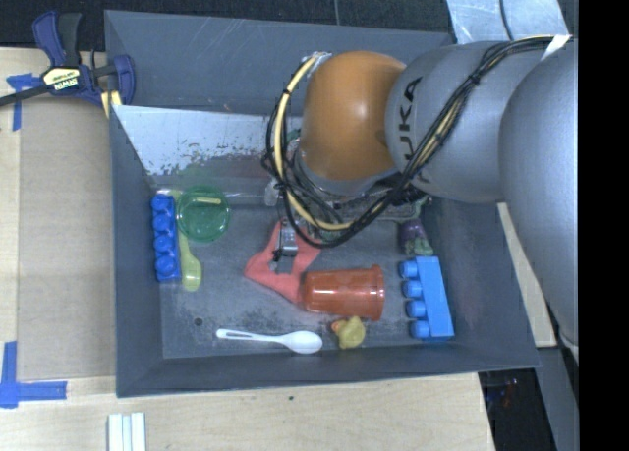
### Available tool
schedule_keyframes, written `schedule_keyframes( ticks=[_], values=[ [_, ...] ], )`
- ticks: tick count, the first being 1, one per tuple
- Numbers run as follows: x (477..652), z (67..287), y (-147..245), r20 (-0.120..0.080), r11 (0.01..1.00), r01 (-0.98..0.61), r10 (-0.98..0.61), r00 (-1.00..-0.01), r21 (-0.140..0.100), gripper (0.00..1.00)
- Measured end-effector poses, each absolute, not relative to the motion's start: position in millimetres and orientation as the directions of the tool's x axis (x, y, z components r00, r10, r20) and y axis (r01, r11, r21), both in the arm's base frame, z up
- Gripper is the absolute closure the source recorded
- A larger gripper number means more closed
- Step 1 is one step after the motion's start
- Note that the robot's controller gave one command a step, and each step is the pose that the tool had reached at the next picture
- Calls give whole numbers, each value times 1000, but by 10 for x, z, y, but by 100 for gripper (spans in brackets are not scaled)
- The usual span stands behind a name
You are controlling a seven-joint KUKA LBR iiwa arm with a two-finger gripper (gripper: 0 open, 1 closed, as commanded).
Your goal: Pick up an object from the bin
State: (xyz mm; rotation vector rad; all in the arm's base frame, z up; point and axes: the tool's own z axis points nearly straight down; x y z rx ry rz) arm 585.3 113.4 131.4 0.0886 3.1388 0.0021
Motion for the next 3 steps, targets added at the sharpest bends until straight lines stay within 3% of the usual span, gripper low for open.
schedule_keyframes(
  ticks=[1, 2, 3],
  values=[
    [5865, 1342, 810, -4, 998, 70, 70, -998, 1, 0],
    [5964, 940, 558, -3, 1000, 15, 15, -1000, 1, 0],
    [6133, 715, 576, -17, 999, -43, -42, -999, 4, 100]
  ],
)
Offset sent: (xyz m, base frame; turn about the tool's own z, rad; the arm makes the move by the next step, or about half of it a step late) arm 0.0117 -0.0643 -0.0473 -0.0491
